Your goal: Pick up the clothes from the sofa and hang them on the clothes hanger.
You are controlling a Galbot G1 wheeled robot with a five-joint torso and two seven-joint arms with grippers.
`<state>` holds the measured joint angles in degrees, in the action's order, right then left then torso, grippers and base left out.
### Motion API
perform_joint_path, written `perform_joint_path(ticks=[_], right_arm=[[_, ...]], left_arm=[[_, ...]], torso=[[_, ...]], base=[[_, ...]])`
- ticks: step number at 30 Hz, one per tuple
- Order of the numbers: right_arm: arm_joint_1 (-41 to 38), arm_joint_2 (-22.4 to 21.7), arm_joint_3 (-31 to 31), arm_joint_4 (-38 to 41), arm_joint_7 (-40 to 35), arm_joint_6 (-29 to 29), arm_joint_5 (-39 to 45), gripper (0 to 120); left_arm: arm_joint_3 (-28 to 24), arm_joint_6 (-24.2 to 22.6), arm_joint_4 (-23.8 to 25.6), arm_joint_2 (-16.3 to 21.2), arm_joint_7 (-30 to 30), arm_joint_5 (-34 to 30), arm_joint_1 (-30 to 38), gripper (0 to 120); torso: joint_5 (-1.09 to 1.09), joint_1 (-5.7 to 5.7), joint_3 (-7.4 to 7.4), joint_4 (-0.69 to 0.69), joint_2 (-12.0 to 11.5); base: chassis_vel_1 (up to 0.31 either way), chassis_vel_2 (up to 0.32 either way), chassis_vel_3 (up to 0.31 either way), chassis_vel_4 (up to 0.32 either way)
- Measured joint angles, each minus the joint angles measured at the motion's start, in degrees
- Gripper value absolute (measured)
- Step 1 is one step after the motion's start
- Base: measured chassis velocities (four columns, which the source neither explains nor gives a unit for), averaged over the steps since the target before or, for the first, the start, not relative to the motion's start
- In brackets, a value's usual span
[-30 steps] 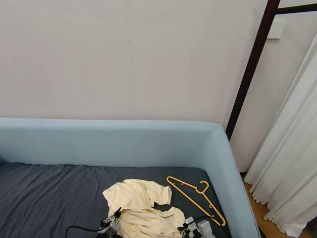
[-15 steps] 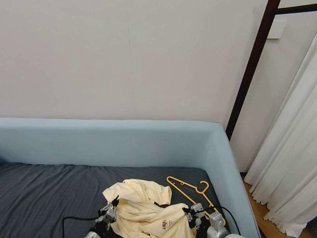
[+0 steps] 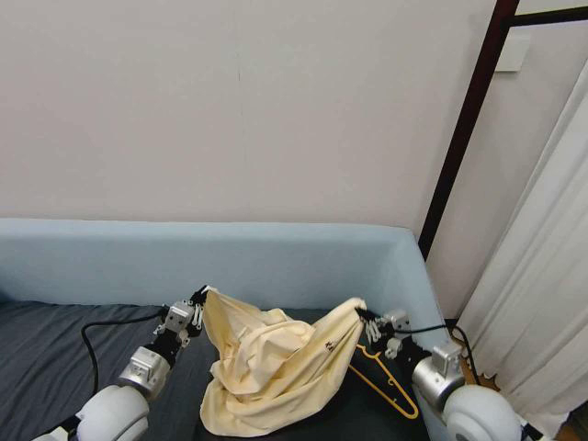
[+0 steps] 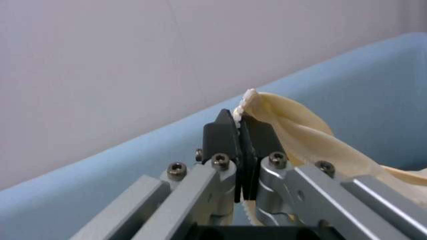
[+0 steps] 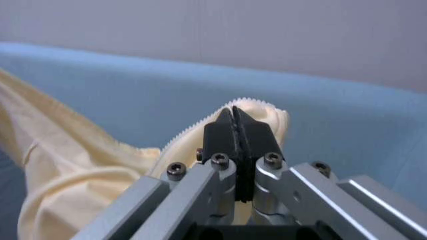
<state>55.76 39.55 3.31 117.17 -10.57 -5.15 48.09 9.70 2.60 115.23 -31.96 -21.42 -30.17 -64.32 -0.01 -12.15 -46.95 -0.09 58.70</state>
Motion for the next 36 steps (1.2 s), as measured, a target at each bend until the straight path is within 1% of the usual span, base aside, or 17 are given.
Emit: perform_joint_path(ticks=[2, 5, 6, 9, 10, 11, 12, 15, 21, 24, 26, 27, 31, 33, 36], right_arm=[[-3.99, -0.86, 0.16, 0.87, -0.74, 0.98, 3.22, 0], [-8.42, -2.09, 0.93, 1.86, -0.90, 1.89, 6.19, 0], [-8.42, -2.09, 0.93, 1.86, -0.90, 1.89, 6.19, 0], [-10.25, -3.33, 2.04, 3.27, -1.08, 2.38, 8.12, 0], [-10.25, -3.33, 2.04, 3.27, -1.08, 2.38, 8.12, 0], [-10.75, -4.12, 2.66, 4.27, -0.90, 3.20, 8.61, 0], [-11.43, -4.59, 2.92, 4.67, -0.66, 3.93, 8.90, 0], [-14.69, -6.11, 3.00, 5.17, -0.32, 4.51, 11.19, 0], [-18.95, -7.21, 1.72, 4.67, -0.56, 4.56, 13.45, 0], [-19.37, -7.73, 2.39, 7.18, -3.02, 3.64, 15.36, 0], [-18.09, -8.91, 3.75, 10.14, -4.29, 3.40, 16.46, 0], [-18.09, -8.91, 3.75, 10.14, -4.29, 3.40, 16.46, 0], [-17.21, -10.10, 5.47, 15.14, -6.65, 2.79, 18.24, 0], [-17.52, -10.12, 5.55, 15.64, -7.03, 2.53, 18.62, 0], [-18.39, -9.68, 5.32, 16.19, -8.15, 1.77, 19.30, 0]], left_arm=[[3.71, -2.33, 2.49, 1.82, -0.93, -3.70, 0.35, 0], [9.61, -4.27, 4.59, 4.59, -1.60, -8.45, 1.01, 0], [9.61, -4.27, 4.59, 4.59, -1.60, -8.45, 1.01, 0], [13.89, -6.26, 6.56, 6.86, -2.28, -13.67, 1.40, 0], [13.89, -6.26, 6.56, 6.86, -2.28, -13.67, 1.40, 0], [16.77, -7.61, 8.02, 8.11, -2.88, -16.63, 1.41, 0], [18.67, -8.29, 9.04, 8.80, -3.36, -18.01, 1.29, 0], [21.51, -10.20, 11.10, 9.92, -4.55, -20.65, 1.20, 0], [21.74, -11.46, 12.04, 9.73, -5.68, -20.92, 1.64, 0], [22.02, -12.14, 13.32, 9.06, -6.60, -20.70, 1.12, 0], [23.54, -12.45, 15.08, 8.71, -7.13, -21.06, -0.15, 0], [23.54, -12.45, 15.08, 8.71, -7.13, -21.06, -0.15, 0], [27.77, -14.41, 19.37, 7.70, -9.12, -22.87, -2.39, 0], [28.45, -14.84, 19.76, 7.49, -9.46, -22.87, -2.76, 0], [31.71, -16.41, 20.05, 6.65, -10.37, -22.85, -4.99, 0]], torso=[[0.00, 0.00, 0.00, 0.01, 0.00], [0.00, 0.00, 0.00, 0.02, 0.00], [0.00, 0.00, 0.00, 0.02, 0.00], [0.00, 0.00, 0.00, 0.02, 0.00], [0.00, 0.00, 0.00, 0.02, 0.00], [0.00, 0.00, 0.00, 0.00, 0.00], [0.02, 0.00, 0.00, -0.01, 0.00], [0.01, 0.00, 0.01, 0.01, 0.00], [0.01, 0.00, 0.00, 0.00, 0.00], [0.01, 0.00, 0.00, 0.02, -0.01], [-0.01, 0.00, 0.01, 0.00, 0.00], [-0.01, 0.00, 0.01, 0.00, 0.00], [0.02, 0.01, 0.02, 0.00, 0.01], [0.02, 0.00, 0.01, 0.00, 0.00], [0.00, 0.00, 0.01, 0.00, 0.00]], base=[[0.000, 0.000, 0.000, 0.000], [0.000, 0.000, 0.000, 0.000], [0.000, 0.000, 0.000, 0.000], [0.000, 0.000, 0.000, 0.000], [0.000, 0.000, 0.000, 0.000], [0.000, 0.000, 0.000, 0.000], [0.000, 0.000, 0.000, 0.000], [0.000, 0.000, 0.000, 0.000], [0.000, 0.000, 0.000, 0.000], [0.000, 0.000, 0.000, 0.000], [0.000, 0.000, 0.000, 0.000], [0.000, 0.000, 0.000, 0.000], [0.000, 0.000, 0.000, 0.000], [0.000, 0.000, 0.000, 0.000], [0.000, 0.000, 0.000, 0.000]])
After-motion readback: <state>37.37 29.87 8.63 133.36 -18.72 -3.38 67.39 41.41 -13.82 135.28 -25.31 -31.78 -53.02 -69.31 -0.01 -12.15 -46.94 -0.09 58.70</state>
